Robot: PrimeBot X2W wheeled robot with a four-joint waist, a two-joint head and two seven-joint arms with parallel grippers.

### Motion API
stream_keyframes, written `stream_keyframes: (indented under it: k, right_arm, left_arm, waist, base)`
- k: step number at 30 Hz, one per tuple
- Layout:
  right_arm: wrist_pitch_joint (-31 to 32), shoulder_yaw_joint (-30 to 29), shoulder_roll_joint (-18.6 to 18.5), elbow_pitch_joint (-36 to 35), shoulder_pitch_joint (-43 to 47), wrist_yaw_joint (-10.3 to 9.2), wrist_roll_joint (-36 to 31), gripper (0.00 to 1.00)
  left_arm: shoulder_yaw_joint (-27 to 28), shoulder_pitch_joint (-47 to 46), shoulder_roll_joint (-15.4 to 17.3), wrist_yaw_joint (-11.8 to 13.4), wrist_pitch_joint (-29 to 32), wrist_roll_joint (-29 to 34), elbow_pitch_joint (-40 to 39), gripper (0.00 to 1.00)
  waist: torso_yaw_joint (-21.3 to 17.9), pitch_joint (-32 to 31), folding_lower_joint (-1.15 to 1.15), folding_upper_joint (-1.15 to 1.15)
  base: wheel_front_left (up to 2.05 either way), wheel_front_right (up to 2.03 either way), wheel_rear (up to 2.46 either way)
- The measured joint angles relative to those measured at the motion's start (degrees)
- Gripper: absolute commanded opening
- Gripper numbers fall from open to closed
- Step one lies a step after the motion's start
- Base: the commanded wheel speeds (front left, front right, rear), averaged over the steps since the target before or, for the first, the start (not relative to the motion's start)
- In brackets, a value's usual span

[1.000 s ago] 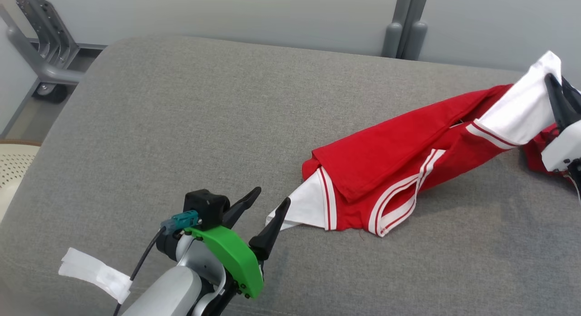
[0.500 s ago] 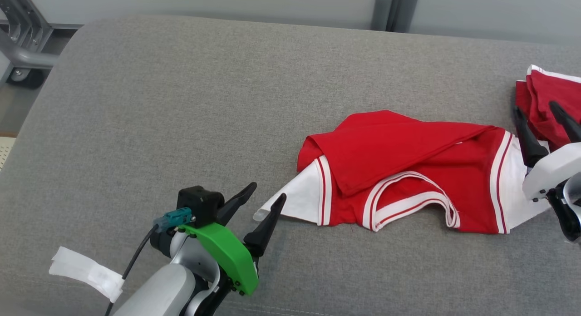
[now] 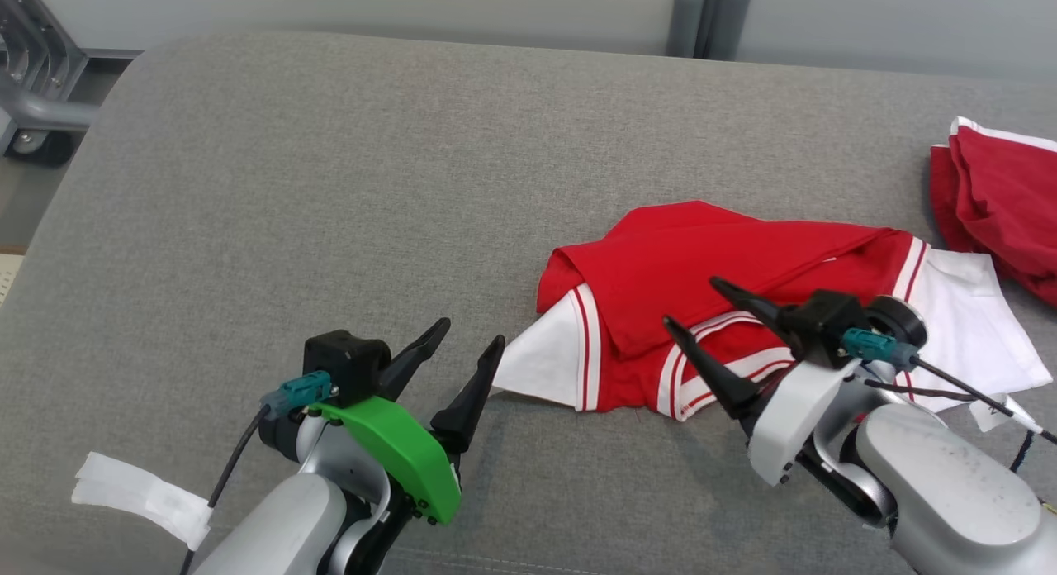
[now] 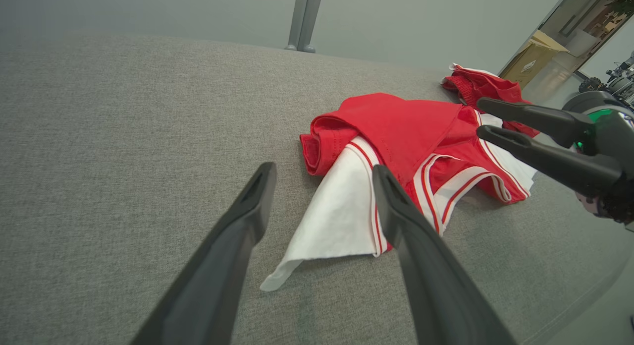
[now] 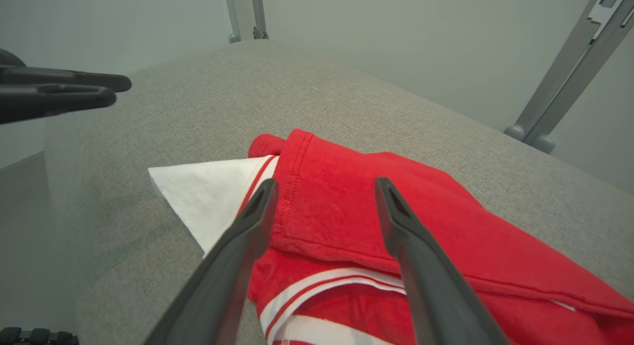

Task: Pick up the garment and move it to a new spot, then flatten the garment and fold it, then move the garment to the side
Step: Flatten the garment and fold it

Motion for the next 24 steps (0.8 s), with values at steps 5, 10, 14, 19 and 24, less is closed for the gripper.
stream_keyframes:
  k: [5,10,14,19,24]
  right_arm:
    - [2.8,3.8,2.6,2.0,-1.0,1.40,-1.8,1.00]
    - [5.3,6.6,4.0,4.4,-3.8,2.24,-3.4,1.00]
    - [7.2,8.4,4.2,6.5,-6.1,2.81,-4.9,1.00]
    - [11.2,11.4,3.9,8.8,-9.4,3.77,-5.8,1.00]
    - [15.2,14.7,3.7,10.9,-11.4,4.33,-5.8,1.00]
  left_arm:
    - [-0.5,-0.2,-1.3,0.0,0.0,0.0,-0.1,1.00]
    - [-1.5,-0.9,-2.1,-0.3,0.0,0.0,0.2,1.00]
    - [-1.6,-1.2,-2.9,-0.6,-0.4,-0.6,0.6,1.00]
    - [-1.8,-1.2,-3.9,-1.1,-0.6,-1.5,1.5,1.00]
    - [-1.7,-1.2,-4.8,-1.5,-1.3,-2.0,2.4,1.00]
  waist:
    - [2.4,0.7,0.00,0.00]
    - [5.5,1.4,0.00,0.00]
    - [8.3,1.9,0.00,0.00]
    - [11.7,2.3,0.00,0.00]
    - [14.5,2.4,0.00,0.00]
  base:
    - [0.00,0.00,0.00]
    - [0.00,0.00,0.00]
    - [0.00,0.00,0.00]
    - [0.00,0.00,0.00]
    - [0.00,0.00,0.00]
